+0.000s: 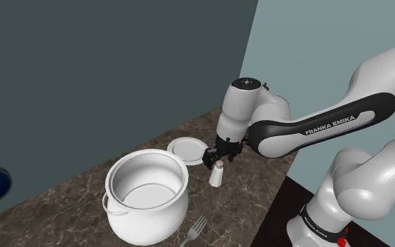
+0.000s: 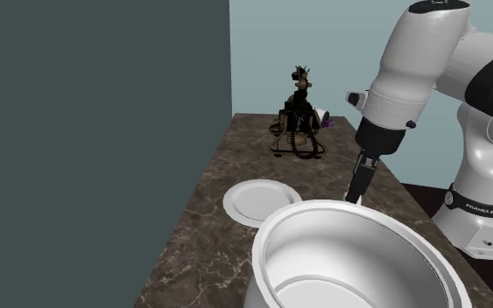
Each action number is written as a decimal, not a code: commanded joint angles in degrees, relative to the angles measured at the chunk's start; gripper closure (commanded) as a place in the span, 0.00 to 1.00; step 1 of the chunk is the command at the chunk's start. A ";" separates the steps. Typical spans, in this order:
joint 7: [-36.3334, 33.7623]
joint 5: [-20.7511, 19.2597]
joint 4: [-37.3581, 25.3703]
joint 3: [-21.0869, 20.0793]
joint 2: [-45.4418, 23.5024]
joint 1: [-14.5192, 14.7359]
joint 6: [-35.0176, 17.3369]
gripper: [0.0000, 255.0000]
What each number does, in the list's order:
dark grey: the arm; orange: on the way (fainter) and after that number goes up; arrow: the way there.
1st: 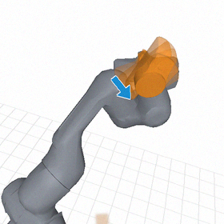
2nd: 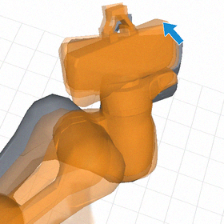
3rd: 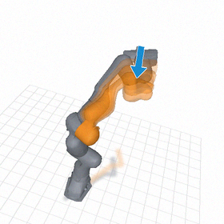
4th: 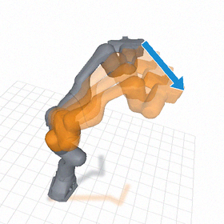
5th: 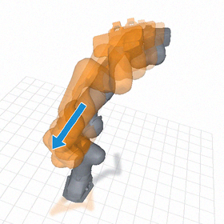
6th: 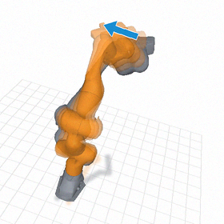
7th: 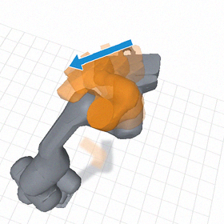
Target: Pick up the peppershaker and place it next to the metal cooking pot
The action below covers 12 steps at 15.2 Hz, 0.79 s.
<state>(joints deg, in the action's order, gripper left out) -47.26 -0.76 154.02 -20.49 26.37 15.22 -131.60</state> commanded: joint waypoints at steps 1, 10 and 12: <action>0.34 0.45 -1.01 0.26 1.39 0.41 2.38 0.00; 1.01 1.29 -4.24 0.88 4.62 1.26 8.79 0.00; 1.01 1.29 -4.24 0.88 4.62 1.26 8.79 0.00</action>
